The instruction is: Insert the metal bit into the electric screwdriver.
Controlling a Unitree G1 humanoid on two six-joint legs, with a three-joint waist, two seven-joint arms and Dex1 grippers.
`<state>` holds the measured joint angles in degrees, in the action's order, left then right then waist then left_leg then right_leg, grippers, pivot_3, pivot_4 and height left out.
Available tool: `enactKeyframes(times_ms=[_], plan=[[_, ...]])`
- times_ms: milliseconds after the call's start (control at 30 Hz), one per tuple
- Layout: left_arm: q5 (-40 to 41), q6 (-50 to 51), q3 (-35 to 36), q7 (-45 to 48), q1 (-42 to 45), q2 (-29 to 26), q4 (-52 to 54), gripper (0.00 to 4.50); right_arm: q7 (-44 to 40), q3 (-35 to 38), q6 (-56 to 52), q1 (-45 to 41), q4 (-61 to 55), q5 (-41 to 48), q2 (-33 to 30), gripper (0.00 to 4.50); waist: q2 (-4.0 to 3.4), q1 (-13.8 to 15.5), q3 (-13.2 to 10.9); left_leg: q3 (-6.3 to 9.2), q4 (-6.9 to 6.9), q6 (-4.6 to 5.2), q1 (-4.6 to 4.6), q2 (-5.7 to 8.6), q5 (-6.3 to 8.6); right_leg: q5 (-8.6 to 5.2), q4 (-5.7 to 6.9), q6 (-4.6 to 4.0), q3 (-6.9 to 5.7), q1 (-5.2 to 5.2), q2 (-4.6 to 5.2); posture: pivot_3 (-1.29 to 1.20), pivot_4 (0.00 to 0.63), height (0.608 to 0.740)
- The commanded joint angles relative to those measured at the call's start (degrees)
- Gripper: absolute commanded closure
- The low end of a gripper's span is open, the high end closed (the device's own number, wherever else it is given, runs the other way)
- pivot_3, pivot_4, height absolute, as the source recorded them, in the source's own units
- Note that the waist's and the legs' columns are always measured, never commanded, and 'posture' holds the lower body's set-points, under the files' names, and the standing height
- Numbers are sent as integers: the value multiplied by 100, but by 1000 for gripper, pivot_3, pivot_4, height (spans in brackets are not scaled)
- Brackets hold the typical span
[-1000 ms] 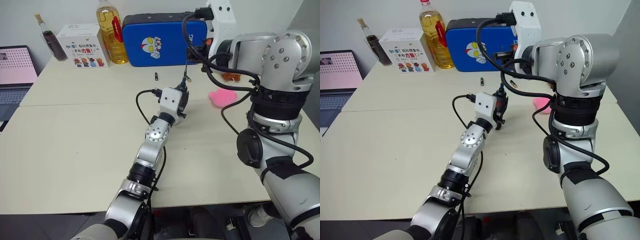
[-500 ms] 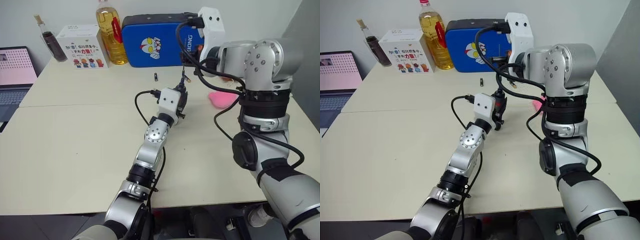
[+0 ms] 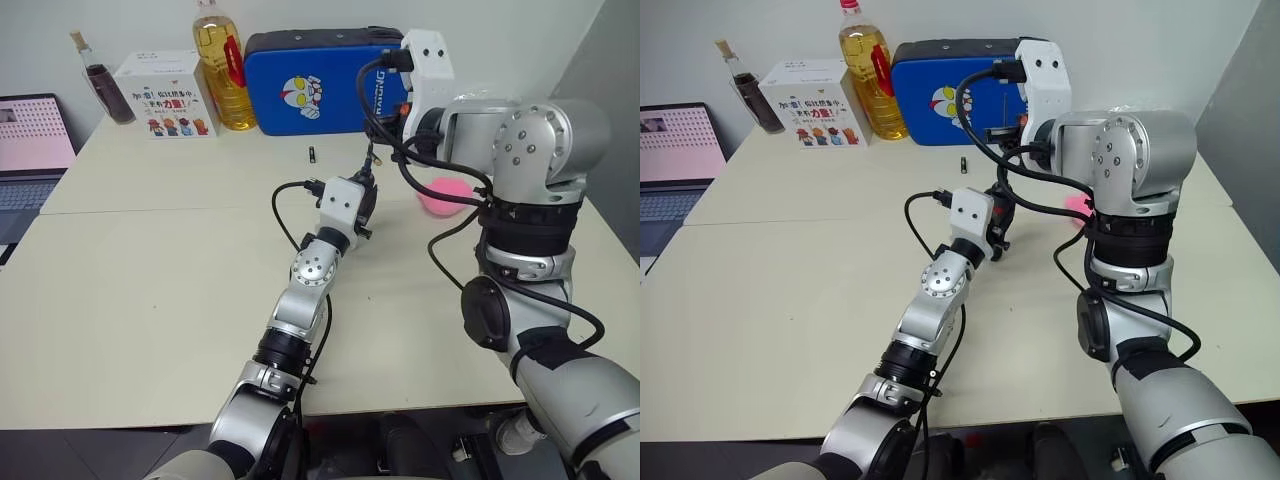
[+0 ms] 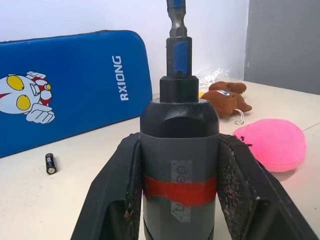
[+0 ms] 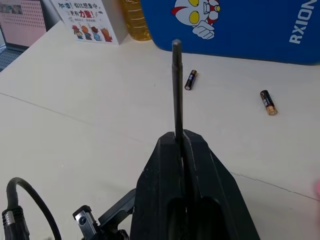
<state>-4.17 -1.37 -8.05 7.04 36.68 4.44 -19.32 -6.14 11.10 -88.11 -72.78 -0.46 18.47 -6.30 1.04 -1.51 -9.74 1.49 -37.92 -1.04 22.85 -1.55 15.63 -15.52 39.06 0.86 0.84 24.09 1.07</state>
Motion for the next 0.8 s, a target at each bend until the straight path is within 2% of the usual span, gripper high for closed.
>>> enactKeyframes(times_ms=[33, 800], plan=[[-14, 52, -67, 38, 5, 26, 110, 2846, 5, -63, -437, 237, -85, 40, 201, 4415, -2, -1, 2, 0, 0, 0, -1, 0, 0, 0, 1, 0, 0, 0, 0, 0, 150, 740], [-43, 62, -51, 27, 0, 44, 121, 2846, 189, 180, 80, 237, 621, -253, 449, 4415, -12, -20, 43, -2, 3, 0, -6, 3, 0, 0, -1, 0, 0, -2, -5, 0, 150, 740]])
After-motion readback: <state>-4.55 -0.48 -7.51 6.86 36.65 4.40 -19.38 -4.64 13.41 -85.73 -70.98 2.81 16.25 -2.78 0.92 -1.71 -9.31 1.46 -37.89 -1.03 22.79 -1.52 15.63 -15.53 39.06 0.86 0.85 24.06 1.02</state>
